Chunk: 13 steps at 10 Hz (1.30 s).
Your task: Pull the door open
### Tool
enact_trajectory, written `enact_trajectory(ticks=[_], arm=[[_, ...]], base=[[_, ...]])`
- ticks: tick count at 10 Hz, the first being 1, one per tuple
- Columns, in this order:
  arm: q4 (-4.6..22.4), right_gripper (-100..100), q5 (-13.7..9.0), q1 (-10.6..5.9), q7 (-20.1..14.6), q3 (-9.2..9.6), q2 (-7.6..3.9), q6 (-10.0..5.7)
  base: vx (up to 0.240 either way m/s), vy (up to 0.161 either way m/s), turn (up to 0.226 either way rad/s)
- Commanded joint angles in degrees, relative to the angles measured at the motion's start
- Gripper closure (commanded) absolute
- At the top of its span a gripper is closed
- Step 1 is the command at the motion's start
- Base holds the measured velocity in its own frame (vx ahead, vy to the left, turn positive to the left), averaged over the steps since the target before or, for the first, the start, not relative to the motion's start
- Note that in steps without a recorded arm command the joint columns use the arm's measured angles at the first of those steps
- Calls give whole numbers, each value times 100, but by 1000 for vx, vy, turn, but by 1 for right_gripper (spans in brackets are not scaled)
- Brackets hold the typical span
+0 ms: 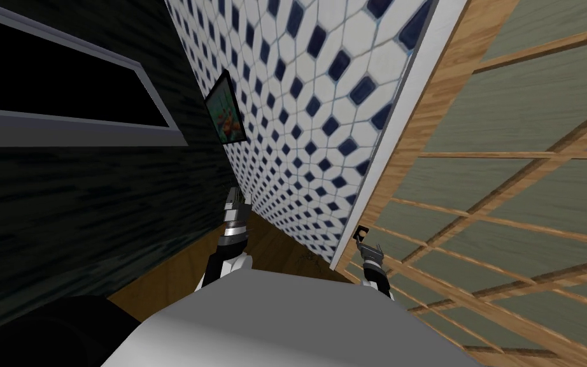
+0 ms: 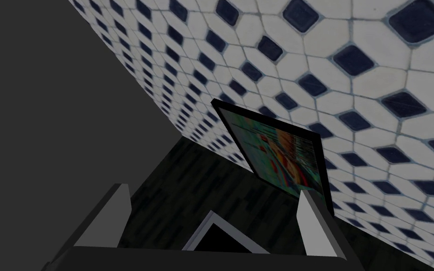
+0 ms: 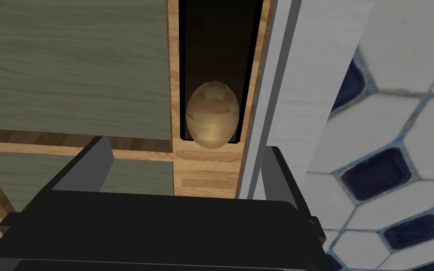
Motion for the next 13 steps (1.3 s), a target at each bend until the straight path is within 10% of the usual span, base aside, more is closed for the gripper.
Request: enact_trajectory(ticks=[1,7,8,13], arm=[[-68,-100,-91,32,70,-146,0,46],[-7,-100,-309,66,220,-497,-41,55],[-7,100,-309,66,220,-497,-41,55],[-7,100,-309,66,220,-497,-41,55]], base=[[16,-48,293],[22,-43,184],[-8,6,-30],[0,2,1]])
